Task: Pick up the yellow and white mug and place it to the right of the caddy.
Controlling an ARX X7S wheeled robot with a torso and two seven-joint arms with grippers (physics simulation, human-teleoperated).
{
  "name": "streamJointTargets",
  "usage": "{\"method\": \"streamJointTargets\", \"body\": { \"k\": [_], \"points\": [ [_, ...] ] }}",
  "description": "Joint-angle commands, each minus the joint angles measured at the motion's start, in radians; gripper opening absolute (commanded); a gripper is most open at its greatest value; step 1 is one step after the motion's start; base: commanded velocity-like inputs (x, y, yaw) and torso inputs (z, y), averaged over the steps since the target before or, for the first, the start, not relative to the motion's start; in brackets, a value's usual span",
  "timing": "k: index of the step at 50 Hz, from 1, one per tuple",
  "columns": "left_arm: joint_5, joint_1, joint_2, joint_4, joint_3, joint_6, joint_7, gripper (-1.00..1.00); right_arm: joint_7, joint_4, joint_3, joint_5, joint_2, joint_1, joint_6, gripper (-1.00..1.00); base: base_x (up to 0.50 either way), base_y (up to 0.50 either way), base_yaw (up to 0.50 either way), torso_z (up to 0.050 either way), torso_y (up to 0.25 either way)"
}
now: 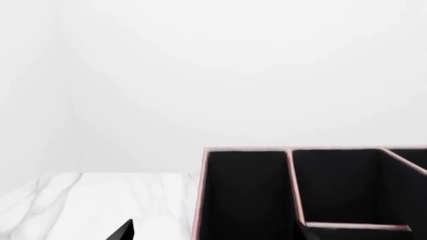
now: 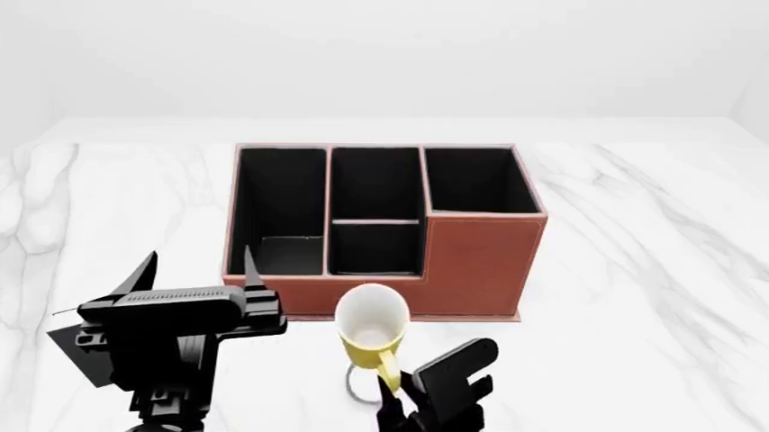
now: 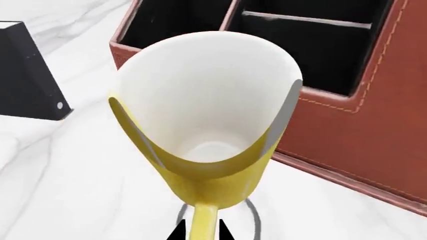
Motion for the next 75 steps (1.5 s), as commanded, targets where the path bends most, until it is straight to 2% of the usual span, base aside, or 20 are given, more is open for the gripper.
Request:
{"method": "streamJointTargets", "body": {
  "k": [1, 24, 56, 75],
  "points": [
    [-0.001, -0.002, -0.004, 0.0, 0.007, -0.001, -0.006, 1.0, 0.062, -0.085, 0.085, 0.019, 0.058, -0.049, -0.001, -1.0, 0.0, 0.0, 0.0, 0.0, 0.0],
    [-0.007, -0.003, -0.013, 0.008, 0.016, -0.006, -0.02, 1.0, 0.195, -0.227, 0.22, 0.053, 0.153, -0.177, -0.005, -1.0, 0.0, 0.0, 0.0, 0.0, 0.0],
    [-0.017, -0.01, -0.023, 0.013, 0.028, -0.01, -0.035, 1.0, 0.356, -0.283, 0.46, 0.112, 0.222, -0.325, -0.055, -1.0, 0.0, 0.0, 0.0, 0.0, 0.001],
    [-0.023, -0.01, -0.03, 0.009, 0.032, -0.003, -0.041, 1.0, 0.371, -0.202, 0.529, 0.142, 0.22, -0.269, -0.064, -1.0, 0.0, 0.0, 0.0, 0.0, 0.001]
  ]
}}
